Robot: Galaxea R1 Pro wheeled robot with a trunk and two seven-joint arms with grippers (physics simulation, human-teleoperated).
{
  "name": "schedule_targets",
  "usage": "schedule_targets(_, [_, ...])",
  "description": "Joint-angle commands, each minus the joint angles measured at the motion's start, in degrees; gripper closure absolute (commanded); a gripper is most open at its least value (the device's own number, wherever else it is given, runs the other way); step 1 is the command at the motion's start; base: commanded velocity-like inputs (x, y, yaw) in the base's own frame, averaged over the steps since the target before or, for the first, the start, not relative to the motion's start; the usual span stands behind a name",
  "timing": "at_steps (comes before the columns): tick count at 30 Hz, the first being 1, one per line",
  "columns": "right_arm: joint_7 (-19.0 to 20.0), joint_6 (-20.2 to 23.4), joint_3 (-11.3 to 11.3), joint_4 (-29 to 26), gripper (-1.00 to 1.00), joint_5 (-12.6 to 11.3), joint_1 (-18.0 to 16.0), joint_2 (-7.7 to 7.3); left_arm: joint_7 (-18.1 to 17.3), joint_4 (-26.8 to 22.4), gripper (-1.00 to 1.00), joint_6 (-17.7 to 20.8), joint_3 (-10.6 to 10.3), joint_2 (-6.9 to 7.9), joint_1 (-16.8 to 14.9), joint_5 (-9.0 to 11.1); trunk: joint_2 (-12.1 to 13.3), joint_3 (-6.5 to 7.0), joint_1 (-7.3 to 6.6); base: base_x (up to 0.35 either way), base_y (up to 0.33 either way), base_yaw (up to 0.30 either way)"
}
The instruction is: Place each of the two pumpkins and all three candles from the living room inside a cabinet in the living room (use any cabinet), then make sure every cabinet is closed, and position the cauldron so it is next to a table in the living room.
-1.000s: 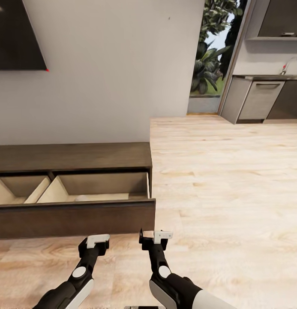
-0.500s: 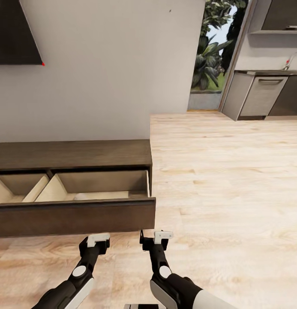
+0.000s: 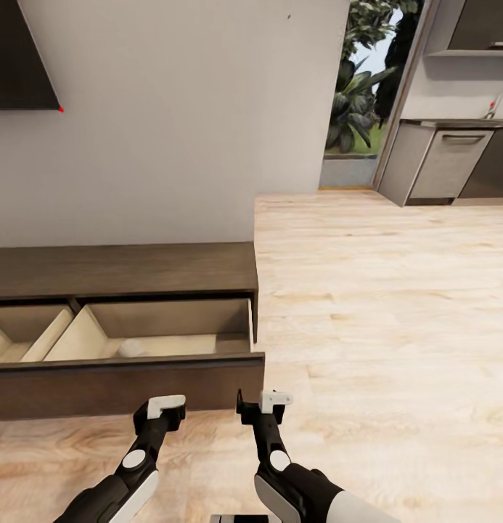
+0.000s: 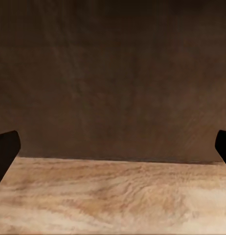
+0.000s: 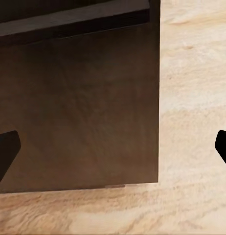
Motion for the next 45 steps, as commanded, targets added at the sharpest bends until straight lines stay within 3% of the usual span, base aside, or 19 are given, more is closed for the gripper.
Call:
schedule_targets(1, [-0.08, -0.23, 0.50, 0.02, -1.00, -0.48, -0.10, -0.02, 0.45, 0.07, -1.00, -0.44, -0.38, 0.06, -0.08, 0.60, -0.02, -0.05, 0.00, 0.083, 0.000, 0.000])
schedule_targets(6, [2.65, 0.04, 0.53, 0.14, -1.00, -0.62, -0.10, -0.05, 0.50, 0.35, -1.00, -0.41, -0.33, -0.05, -0.08, 0.60, -0.02, -0.05, 0.00, 0.166, 0.000, 0.000])
schedule_targets(16, [3.26, 0.08, 0.53, 0.21, -1.00, -0.65, -0.10, -0.11, 0.66, 0.40, -1.00, -0.58, -0.50, -0.09, -0.08, 0.22, -0.02, -0.05, 0.00, 0.047, 0.000, 0.000])
schedule_targets(43, [3.27, 0.08, 0.53, 0.25, -1.00, -0.72, -0.10, -0.18, 0.59, 0.43, -1.00, -0.58, -0.38, -0.04, -0.07, 0.60, -0.38, -6.03, 0.70, 0.000, 0.000, 0.000])
schedule_targets(45, [3.27, 0.08, 0.53, 0.25, -1.00, -0.73, -0.10, -0.19, 0.59, 0.37, -1.00, -0.58, -0.38, -0.01, -0.08, 0.60, -0.38, -6.03, 0.70, 0.000, 0.000, 0.000])
